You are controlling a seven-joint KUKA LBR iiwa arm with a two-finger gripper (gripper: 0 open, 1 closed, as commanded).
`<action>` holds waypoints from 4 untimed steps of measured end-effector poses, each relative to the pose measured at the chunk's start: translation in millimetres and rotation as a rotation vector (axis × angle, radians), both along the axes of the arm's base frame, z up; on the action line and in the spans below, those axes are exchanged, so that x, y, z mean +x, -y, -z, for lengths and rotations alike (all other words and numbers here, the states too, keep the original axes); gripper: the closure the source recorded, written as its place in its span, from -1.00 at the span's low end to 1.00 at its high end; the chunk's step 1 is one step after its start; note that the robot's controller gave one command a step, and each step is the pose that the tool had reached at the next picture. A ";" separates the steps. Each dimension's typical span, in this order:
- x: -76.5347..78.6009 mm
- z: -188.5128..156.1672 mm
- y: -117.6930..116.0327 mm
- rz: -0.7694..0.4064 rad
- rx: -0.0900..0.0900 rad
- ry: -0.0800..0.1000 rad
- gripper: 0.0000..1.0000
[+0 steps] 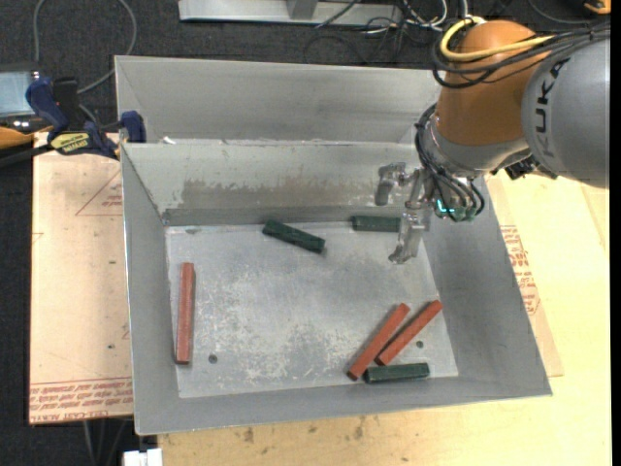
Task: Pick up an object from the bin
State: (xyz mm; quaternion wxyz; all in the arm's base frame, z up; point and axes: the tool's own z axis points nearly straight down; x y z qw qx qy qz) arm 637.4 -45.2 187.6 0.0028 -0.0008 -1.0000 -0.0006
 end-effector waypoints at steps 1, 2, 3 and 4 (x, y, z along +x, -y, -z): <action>-12.4 120.8 4.1 -0.252 0.001 0.002 -1.00; -32.3 -2.0 89.2 -0.496 -0.005 0.015 -1.00; -118.5 121.2 61.1 -0.643 0.006 0.002 -1.00; -114.0 115.5 61.8 -0.644 0.000 0.012 1.00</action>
Offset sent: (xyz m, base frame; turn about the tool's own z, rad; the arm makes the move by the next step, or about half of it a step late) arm -0.0113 -0.0049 -0.1176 -0.2539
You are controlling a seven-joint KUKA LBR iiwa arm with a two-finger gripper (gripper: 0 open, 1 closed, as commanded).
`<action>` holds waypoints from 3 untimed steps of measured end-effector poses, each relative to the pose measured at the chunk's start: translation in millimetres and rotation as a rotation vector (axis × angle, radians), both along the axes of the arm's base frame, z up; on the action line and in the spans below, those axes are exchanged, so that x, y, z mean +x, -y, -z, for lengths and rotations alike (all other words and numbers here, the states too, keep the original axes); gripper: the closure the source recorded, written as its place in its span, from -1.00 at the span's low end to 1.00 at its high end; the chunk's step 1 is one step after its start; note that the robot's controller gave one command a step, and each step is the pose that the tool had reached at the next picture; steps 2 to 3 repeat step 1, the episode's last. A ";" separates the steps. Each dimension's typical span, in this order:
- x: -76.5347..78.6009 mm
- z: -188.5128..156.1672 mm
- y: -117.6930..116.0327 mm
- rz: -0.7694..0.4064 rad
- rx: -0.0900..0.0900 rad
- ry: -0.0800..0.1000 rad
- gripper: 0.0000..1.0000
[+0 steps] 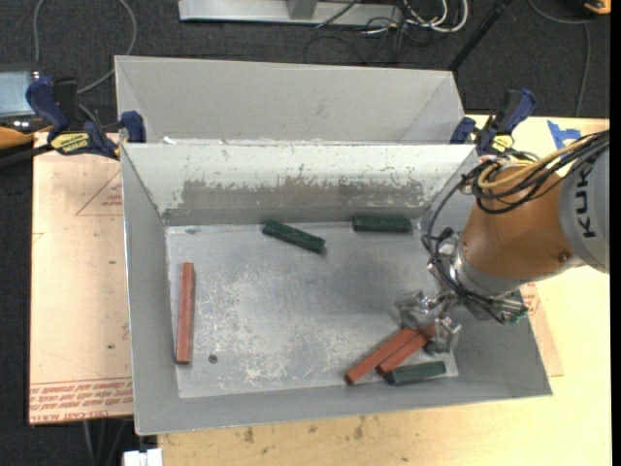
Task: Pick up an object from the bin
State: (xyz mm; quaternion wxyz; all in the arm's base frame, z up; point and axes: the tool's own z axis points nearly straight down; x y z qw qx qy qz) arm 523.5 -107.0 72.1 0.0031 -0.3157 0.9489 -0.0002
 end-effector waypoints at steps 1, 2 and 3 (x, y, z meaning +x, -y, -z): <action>-14.0 -161.8 -11.9 -0.042 -0.003 0.005 1.00; -14.0 -161.8 -11.9 -0.042 -0.003 0.005 1.00; -14.0 -161.8 -11.9 -0.042 -0.003 0.005 1.00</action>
Offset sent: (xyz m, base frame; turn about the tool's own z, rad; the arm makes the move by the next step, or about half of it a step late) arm -0.0163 0.0112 0.1577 -0.0445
